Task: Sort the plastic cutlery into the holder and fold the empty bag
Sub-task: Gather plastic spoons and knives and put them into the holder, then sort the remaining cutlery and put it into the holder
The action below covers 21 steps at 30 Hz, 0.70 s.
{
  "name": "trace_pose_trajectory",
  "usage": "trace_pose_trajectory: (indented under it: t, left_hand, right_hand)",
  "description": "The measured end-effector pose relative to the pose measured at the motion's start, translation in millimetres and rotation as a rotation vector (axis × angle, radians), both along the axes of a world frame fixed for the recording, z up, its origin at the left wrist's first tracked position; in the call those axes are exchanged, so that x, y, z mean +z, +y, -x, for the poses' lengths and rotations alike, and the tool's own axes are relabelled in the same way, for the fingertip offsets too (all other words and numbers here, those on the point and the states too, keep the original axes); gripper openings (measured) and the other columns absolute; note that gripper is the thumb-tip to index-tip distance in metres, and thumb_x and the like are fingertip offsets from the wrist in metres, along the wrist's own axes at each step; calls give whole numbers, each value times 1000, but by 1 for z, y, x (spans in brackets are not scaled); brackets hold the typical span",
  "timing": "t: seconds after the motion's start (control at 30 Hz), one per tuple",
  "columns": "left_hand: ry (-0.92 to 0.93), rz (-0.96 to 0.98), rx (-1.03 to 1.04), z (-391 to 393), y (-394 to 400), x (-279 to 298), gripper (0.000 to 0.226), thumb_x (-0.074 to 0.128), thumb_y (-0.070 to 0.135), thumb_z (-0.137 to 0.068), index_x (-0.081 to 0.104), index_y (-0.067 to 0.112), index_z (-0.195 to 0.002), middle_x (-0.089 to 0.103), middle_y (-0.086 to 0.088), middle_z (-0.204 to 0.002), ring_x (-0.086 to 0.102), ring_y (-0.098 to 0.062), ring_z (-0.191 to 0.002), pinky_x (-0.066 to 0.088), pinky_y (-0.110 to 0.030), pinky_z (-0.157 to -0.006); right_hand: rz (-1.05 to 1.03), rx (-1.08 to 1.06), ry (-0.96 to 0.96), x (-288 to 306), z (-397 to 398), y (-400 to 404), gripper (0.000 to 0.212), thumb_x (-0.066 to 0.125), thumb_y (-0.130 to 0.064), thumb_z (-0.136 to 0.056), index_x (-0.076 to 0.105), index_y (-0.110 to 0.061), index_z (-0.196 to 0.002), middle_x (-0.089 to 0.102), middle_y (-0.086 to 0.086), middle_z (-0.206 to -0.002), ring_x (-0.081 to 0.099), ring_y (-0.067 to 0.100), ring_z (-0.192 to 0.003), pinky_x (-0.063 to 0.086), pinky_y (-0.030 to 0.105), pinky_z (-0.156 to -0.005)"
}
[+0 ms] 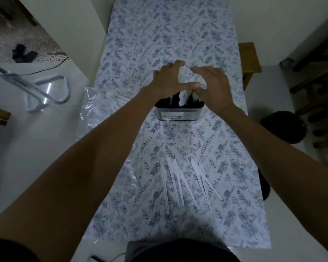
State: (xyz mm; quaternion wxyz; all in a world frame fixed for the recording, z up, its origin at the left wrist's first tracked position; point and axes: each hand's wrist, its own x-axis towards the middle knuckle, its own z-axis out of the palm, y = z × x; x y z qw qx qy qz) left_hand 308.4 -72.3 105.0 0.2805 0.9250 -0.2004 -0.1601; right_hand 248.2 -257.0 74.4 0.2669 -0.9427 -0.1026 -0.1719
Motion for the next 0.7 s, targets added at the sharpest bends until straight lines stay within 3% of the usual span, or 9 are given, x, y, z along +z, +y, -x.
trace_pose_trajectory:
  t: [0.07,0.13,0.2,0.33,0.4,0.47,0.57,0.63,0.7]
  left_hand:
    - [1,30,8,2,0,-4,126,45,101,-56,31,25,-156,46,-6,-154,42,-25,-140,25,-56,-118]
    - [20,61,28,6,-1,-2,125,46,96,-59,26,22,-158,42,-8,-157,39,-26,-144,24,-56,-119]
    - [21,40,30,8,-1,3,126,44,94,-59,24,21,-159,40,-8,-159,37,-27,-146,22,-55,-120]
    - [33,-2,-8,8,1,2,124,44,94,-61,23,23,-160,37,-9,-160,33,-29,-147,20,-55,-120]
    - [23,-36,-14,9,1,1,118,52,91,-68,23,23,-160,36,-9,-161,31,-30,-148,18,-55,-121]
    - [-36,-92,-41,12,3,0,111,61,82,-78,21,20,-161,29,-10,-165,24,-30,-152,14,-54,-121]
    - [-152,-165,-70,22,7,-2,113,57,84,-78,22,17,-161,21,-12,-168,16,-28,-155,11,-56,-123]
    - [-211,-188,-42,35,9,-7,113,54,88,-76,27,18,-160,21,-12,-168,15,-28,-156,11,-56,-123]
    - [-336,-157,22,54,13,-15,105,50,89,-77,42,17,-153,31,-14,-164,27,-30,-153,19,-55,-120]
  right_hand:
    - [-210,119,74,12,-2,3,44,61,-13,-88,64,-12,-131,70,5,-122,65,15,-110,47,29,-99]
    - [-362,182,142,21,-1,5,37,59,-6,-85,70,-5,-121,71,1,-115,62,-8,-103,44,12,-95]
    - [-390,176,179,24,0,6,31,61,-5,-85,73,-5,-112,71,-3,-111,59,-15,-100,41,8,-92]
    - [-337,225,157,19,-4,5,30,57,-22,-83,75,-9,-104,74,1,-105,66,1,-99,50,23,-91]
    - [-200,182,102,11,-7,2,20,60,-22,-83,75,-17,-95,72,4,-98,65,23,-93,50,37,-85]
    - [26,98,1,0,-7,-4,11,69,-21,-80,73,-23,-90,68,3,-103,60,33,-96,46,43,-82]
    - [361,70,-98,-10,0,-6,13,76,-21,-73,75,-20,-86,64,8,-120,51,37,-110,44,45,-85]
    - [460,68,-137,-11,8,-2,7,72,-21,-77,77,-19,-82,62,10,-127,51,38,-116,42,48,-90]
    - [469,24,-189,-11,16,0,10,67,-21,-85,76,-17,-83,61,11,-132,51,38,-118,43,49,-94]
